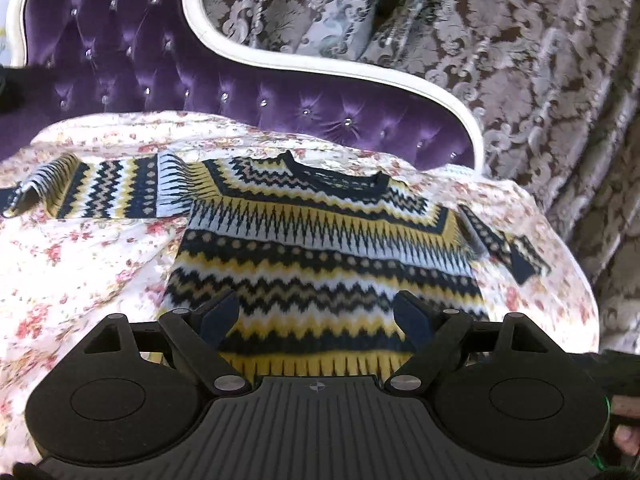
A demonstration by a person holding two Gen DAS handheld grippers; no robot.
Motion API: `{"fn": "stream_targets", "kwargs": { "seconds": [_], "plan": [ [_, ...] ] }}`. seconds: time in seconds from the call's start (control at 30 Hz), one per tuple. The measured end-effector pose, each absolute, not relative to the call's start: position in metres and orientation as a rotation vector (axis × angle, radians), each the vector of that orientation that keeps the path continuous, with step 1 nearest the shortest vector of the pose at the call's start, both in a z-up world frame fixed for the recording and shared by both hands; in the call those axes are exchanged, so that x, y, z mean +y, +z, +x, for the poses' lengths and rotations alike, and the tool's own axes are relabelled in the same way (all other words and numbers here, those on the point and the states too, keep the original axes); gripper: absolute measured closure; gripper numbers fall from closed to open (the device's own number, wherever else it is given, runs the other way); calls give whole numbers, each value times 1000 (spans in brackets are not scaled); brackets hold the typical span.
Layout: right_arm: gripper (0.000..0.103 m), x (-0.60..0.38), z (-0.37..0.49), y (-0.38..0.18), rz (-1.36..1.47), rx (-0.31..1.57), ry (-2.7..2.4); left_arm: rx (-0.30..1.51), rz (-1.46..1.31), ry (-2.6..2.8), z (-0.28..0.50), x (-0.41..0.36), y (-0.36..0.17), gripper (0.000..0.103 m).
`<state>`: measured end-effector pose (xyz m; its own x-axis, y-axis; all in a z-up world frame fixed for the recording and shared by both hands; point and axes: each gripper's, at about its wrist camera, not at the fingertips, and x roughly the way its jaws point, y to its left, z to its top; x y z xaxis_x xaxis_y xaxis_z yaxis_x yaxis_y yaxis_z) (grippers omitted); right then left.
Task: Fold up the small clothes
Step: 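Move the right gripper to the sweater sleeve cuff and close on it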
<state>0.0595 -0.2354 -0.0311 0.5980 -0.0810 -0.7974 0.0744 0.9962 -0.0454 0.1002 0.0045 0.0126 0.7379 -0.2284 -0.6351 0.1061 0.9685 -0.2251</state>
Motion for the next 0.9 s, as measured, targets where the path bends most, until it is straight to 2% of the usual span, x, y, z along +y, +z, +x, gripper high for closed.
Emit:
{"fn": "stream_targets", "kwargs": {
  "seconds": [0.23,0.5,0.63,0.9],
  "plan": [
    [1,-281,112,-35,-7,914,-114,667,12,-68,158,-21,7,19],
    [2,-343,173,-45,-6,885,-239,689,11,-33,222,-33,-23,19],
    [14,-373,194,-49,1,868,-305,721,17,-3,253,-40,-48,19],
    [16,-420,227,-56,73,809,-395,742,27,32,287,-50,-89,18]
  ]
}}
